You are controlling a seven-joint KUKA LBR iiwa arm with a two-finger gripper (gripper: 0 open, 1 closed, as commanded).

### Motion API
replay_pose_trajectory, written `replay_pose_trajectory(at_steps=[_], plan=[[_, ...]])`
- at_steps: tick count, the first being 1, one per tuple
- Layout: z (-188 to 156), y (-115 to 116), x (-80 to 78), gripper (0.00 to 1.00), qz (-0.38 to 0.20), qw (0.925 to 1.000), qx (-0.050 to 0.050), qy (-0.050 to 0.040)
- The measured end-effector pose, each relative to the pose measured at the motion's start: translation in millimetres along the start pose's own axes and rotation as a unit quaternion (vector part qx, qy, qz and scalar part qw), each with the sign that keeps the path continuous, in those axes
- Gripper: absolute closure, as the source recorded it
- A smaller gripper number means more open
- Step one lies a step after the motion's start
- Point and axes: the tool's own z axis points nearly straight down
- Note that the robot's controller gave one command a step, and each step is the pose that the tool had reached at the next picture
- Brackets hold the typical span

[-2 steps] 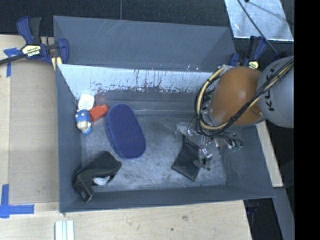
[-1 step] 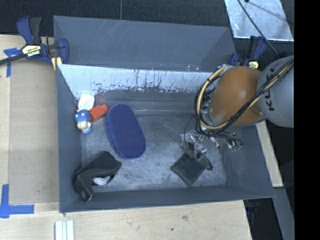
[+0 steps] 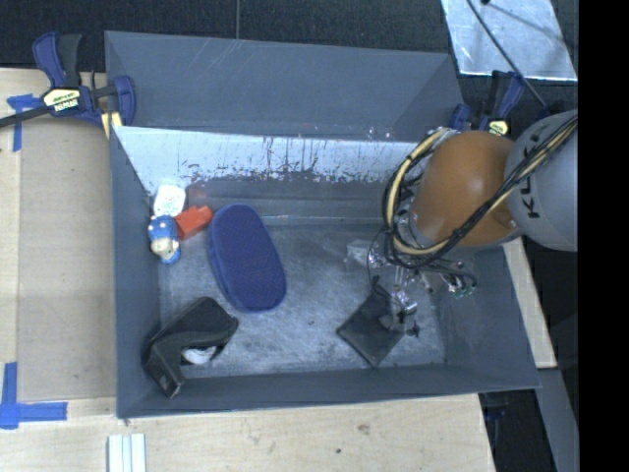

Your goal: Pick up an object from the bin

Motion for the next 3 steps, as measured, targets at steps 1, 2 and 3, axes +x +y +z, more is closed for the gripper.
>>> replay_pose_trajectory(at_steps=[1,2,3], plan=[[0.0,-0.1,-0.2,1.0,0.0,1.0,0.0,-0.0002],[0.1,0.0,0.0,0.0,0.0,1.0,0.0,0.0],[-0.1,-0.1,-0.2,1.0,0.0,1.0,0.0,-0.0003]])
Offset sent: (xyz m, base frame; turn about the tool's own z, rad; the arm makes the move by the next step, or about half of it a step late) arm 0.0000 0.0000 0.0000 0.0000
